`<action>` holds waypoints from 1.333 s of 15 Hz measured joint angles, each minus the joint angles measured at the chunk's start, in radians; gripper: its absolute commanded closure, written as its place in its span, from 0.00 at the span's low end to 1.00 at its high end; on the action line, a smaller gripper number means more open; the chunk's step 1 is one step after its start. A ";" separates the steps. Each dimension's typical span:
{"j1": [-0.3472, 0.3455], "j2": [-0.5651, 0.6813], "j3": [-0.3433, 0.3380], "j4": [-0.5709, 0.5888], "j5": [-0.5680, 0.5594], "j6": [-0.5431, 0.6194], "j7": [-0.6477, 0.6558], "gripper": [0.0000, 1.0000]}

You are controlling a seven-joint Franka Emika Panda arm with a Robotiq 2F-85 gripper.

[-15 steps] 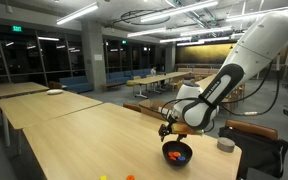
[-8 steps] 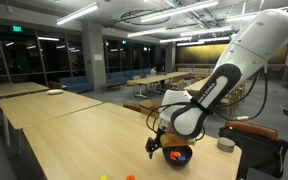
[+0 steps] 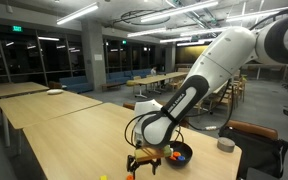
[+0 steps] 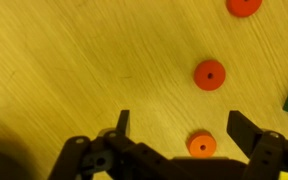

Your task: Pick up some of the orange objects from the table and put them in the bowl

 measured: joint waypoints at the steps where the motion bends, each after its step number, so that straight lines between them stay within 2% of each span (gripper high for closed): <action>1: 0.006 0.030 0.002 0.037 0.006 -0.022 0.006 0.00; 8: 0.014 0.180 0.016 0.190 0.098 -0.076 0.010 0.00; 13: 0.014 0.213 0.019 0.213 0.147 -0.074 0.010 0.00; 20: 0.037 0.215 0.021 0.211 0.153 -0.072 0.015 0.00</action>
